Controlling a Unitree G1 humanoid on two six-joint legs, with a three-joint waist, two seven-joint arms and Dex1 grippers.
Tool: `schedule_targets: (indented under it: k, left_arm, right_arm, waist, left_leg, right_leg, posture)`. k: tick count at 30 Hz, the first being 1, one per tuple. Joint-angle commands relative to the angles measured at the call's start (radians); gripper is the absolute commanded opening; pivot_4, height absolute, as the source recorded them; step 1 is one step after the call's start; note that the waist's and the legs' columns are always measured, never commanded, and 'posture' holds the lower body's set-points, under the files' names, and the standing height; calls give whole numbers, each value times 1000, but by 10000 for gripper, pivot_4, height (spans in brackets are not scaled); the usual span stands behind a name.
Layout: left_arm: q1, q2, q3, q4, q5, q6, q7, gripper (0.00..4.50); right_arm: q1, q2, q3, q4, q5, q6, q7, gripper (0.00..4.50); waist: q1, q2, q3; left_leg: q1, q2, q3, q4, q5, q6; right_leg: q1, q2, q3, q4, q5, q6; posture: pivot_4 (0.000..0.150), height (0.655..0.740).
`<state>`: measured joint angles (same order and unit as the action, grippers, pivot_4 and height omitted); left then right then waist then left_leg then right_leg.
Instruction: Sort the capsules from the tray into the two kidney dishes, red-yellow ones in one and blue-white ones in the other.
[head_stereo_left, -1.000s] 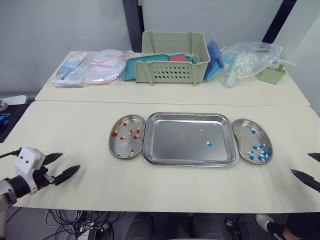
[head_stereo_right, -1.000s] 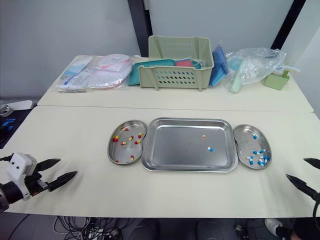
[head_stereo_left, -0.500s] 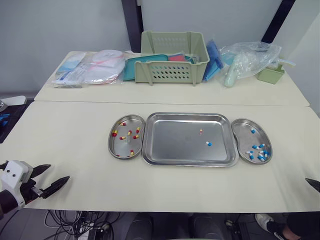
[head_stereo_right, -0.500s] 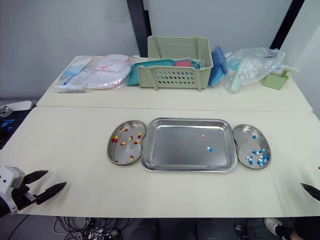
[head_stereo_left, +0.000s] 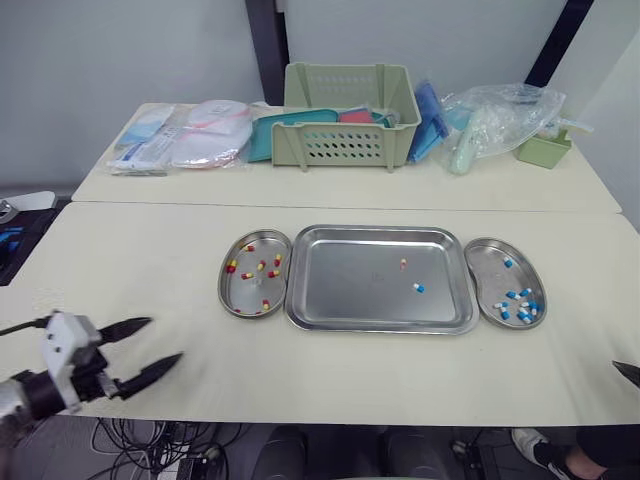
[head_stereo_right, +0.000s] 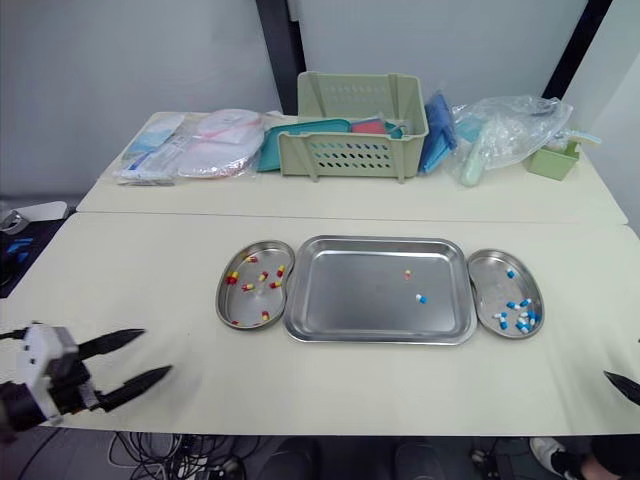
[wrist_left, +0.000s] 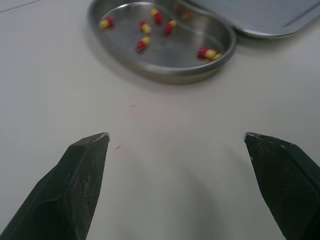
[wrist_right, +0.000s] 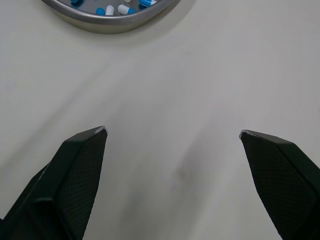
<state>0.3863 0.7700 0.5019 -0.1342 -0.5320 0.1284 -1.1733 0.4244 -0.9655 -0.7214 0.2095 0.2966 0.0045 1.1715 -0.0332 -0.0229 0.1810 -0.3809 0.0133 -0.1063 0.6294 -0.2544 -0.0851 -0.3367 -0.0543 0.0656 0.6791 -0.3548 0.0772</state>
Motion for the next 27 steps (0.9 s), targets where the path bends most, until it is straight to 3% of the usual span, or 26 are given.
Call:
schedule_targets:
  k: [1, 11, 19, 24, 27]
  left_arm:
    - [26, -50, -73, -160, -50, 3, -9, 44731]
    - [26, -223, -290, -328, -25, -24, 99, 44731]
    - [-5, -268, -370, -319, 16, -84, 136, 44731]
    - [-13, -261, -397, -299, 26, -106, 129, 44731]
    - [-24, -260, -410, -293, 29, -108, 132, 44731]
  right_arm:
    - [15, -8, -16, -35, 8, -4, 4, 45000]
    - [91, 19, -53, -138, 26, 32, 7, 45000]
    - [147, 17, -65, -221, 33, 65, 30, 45000]
    - [234, 8, -58, -502, 125, 255, 82, 45000]
    - [210, 4, 7, -711, 177, 386, 17, 45000]
  waist:
    - [0, 0, 0]
    - [1, 2, -1]
    - [1, 3, -2]
    - [1, 5, -3]
    - [0, 6, -3]
  left_leg:
    - [0, 0, 0, 0, 0, 0]
    - [0, -1, 1, 0, 0, 0]
    - [1, -1, 1, 1, 0, 0]
    - [0, -1, 0, 0, 0, 0]
    - [1, -1, 0, 0, 0, 0]
  right_leg:
    - [0, 0, 0, 0, 0, 0]
    - [1, 0, 1, -1, 0, 0]
    - [1, 0, 1, -1, 0, 0]
    - [1, 0, 1, -1, 0, 0]
    - [1, 0, 1, -1, 0, 0]
  posture:
    - [1500, 7400]
    - [1500, 7400]
    - [1500, 7400]
    - [1500, 7400]
    - [1500, 7400]
